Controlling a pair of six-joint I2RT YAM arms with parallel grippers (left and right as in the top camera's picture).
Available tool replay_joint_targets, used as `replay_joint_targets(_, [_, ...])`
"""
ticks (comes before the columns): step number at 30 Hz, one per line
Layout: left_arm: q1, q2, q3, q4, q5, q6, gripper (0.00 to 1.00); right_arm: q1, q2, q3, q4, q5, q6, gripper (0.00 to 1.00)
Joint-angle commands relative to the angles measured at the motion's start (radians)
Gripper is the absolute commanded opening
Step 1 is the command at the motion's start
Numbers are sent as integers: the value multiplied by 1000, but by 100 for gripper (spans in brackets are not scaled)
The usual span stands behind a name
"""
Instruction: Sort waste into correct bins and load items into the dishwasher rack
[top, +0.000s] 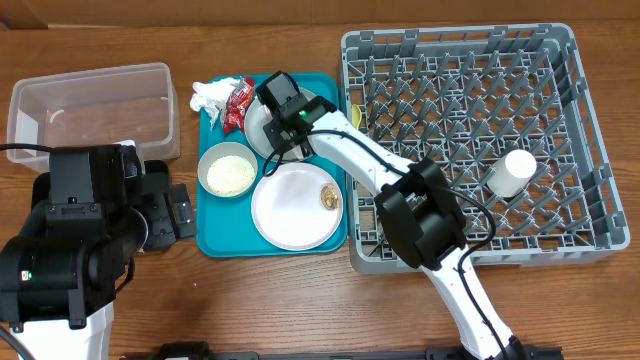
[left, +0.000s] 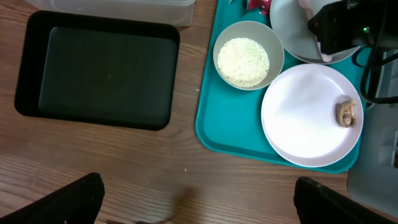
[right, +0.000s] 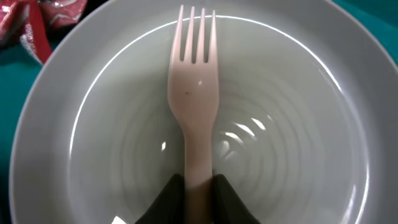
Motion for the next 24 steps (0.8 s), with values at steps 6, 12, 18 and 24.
replay_joint_targets(6, [2, 2, 16, 1, -13, -6, 100, -3, -222, 61, -82, 44, 33, 12])
replay_joint_targets(12, [2, 2, 16, 1, -13, -6, 100, -18, -335, 61, -153, 45, 125, 12])
replay_joint_targets(18, [2, 2, 16, 1, -13, -6, 100, -116, -372, 58, -305, 43, 190, 13])
replay_joint_targets(24, [2, 2, 16, 1, -13, -6, 100, -204, -371, 29, -338, -142, 102, 20])
